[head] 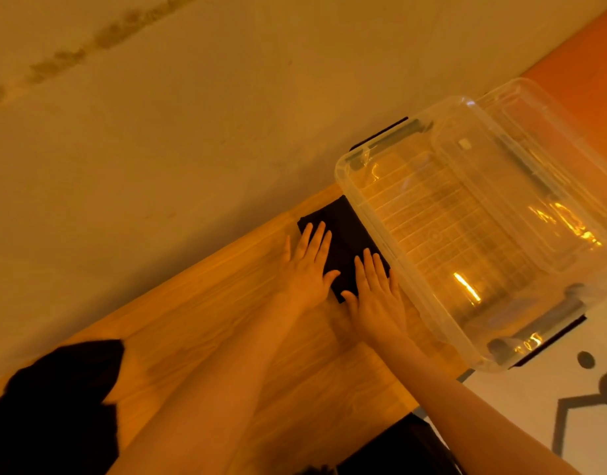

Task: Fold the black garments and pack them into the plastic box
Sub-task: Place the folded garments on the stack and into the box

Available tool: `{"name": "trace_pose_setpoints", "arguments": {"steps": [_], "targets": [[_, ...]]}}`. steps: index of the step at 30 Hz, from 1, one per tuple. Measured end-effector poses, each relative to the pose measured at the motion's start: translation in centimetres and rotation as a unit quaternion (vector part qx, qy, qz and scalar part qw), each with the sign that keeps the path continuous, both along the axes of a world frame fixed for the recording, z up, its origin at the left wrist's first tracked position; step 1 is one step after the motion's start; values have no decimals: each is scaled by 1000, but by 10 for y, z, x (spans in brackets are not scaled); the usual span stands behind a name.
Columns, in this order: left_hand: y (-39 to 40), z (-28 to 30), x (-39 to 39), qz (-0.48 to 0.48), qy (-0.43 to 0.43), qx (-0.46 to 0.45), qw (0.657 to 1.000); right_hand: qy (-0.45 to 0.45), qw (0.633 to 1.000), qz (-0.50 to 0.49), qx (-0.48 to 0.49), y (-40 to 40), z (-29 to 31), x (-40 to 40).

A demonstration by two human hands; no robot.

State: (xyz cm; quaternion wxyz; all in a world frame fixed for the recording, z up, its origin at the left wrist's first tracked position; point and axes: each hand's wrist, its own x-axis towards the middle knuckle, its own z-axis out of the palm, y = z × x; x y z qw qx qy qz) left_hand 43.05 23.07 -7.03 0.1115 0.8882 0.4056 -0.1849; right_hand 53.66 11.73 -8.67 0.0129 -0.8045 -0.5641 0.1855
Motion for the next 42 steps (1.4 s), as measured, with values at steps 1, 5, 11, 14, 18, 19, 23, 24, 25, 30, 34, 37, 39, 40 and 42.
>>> {"name": "trace_pose_setpoints", "arguments": {"steps": [1,5,11,14,18,19,23,24,25,30,34,37,39,40,42], "targets": [[0,2,0,0,-2,-1,1000,6,1000,-3,2,1,3,-1],[-6,17,-24,49,-37,-7,998,13,999,-6,42,10,15,-12],[-43,39,-139,253,-79,-10,964,51,977,192,77,38,40,-90],[-74,47,-206,336,-62,7,940,79,951,295,39,46,46,-145],[-120,53,-291,405,-13,66,912,84,917,390,5,46,44,-216],[-132,54,-309,427,-13,70,901,84,907,412,-7,44,43,-234],[-176,51,-366,526,-30,118,842,165,871,459,-66,33,53,-299],[-185,49,-377,556,-45,134,819,215,868,438,-93,30,56,-315],[-193,48,-386,588,-66,138,795,262,865,410,-123,27,58,-329],[-214,41,-412,735,-290,68,609,443,859,174,-188,14,50,-397],[-220,43,-418,768,-338,86,537,416,879,103,-209,14,35,-430],[-221,44,-423,765,-372,70,521,403,889,98,-197,11,27,-441],[-221,50,-426,769,-406,59,489,410,889,56,-197,11,26,-444],[-222,53,-427,770,-419,59,477,434,880,37,-187,11,28,-445],[-223,62,-430,761,-429,54,484,472,870,37,-136,11,43,-444]]}}
